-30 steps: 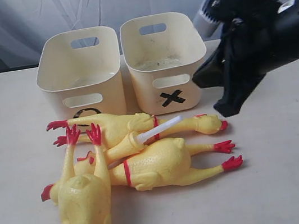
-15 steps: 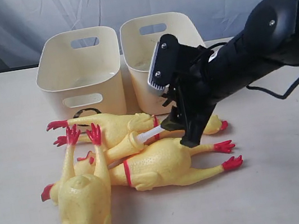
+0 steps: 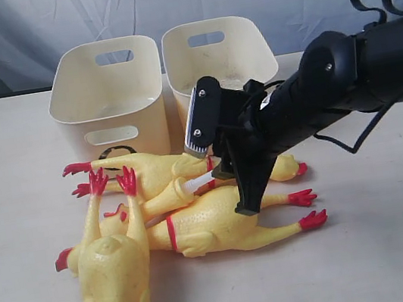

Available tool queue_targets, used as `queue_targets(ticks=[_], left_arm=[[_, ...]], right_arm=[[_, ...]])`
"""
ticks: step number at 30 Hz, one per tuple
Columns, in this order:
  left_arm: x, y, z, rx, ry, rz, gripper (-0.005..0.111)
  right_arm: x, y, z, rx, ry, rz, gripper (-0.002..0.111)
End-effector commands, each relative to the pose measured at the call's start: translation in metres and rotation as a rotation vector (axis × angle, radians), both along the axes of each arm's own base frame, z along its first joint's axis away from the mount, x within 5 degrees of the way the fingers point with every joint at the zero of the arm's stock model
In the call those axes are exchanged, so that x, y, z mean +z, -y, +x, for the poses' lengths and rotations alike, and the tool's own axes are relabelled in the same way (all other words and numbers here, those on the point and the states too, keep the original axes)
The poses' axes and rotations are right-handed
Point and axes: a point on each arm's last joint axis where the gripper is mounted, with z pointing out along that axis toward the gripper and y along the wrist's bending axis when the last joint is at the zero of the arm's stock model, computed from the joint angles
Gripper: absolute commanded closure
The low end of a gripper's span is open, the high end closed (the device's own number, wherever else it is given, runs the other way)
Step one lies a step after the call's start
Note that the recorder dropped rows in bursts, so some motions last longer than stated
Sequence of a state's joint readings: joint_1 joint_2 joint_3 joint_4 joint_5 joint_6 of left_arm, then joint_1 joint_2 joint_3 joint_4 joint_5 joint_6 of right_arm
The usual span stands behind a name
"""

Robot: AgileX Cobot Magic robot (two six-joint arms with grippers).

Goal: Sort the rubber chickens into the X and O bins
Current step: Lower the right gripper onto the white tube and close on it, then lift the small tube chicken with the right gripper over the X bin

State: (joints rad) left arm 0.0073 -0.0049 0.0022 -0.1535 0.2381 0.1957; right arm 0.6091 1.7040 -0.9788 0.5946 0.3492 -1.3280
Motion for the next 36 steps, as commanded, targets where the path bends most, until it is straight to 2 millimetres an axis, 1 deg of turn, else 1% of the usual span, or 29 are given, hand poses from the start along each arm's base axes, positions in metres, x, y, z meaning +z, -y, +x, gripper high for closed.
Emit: queue_targets(ticks=[1,8,17,19,21,23,26,32,36], left_arm=[[0.001,0.000,0.000,0.002,0.003,0.000,0.107],[0.001,0.000,0.000,0.002,0.003,0.000,0.107],[0.001,0.000,0.000,0.002,0.003,0.000,0.107],[0.001,0.000,0.000,0.002,0.003,0.000,0.107],[0.001,0.000,0.000,0.002,0.003,0.000,0.107],[0.001,0.000,0.000,0.002,0.003,0.000,0.107],[0.001,0.000,0.000,0.002,0.003,0.000,0.107],[0.001,0.000,0.000,0.002,0.003,0.000,0.107],[0.001,0.000,0.000,0.002,0.003,0.000,0.107]], right_arm=[[0.001,-0.001,0.001,0.011,0.012,-0.005,0.077],[-0.007,-0.002,0.000,0.023,-0.025,-0.022,0.077],[-0.008,-0.002,-0.002,0.037,-0.038,-0.032,0.077],[-0.009,-0.001,-0.003,0.059,-0.044,-0.051,0.080],[-0.009,0.000,-0.004,0.076,-0.050,-0.067,0.087],[-0.010,0.000,-0.005,0.089,-0.055,-0.078,0.097],[-0.010,0.000,-0.005,0.090,-0.057,-0.078,0.109],[-0.010,0.000,-0.006,0.090,-0.058,-0.079,0.109],[-0.003,0.002,-0.007,0.097,-0.035,-0.076,0.109]])
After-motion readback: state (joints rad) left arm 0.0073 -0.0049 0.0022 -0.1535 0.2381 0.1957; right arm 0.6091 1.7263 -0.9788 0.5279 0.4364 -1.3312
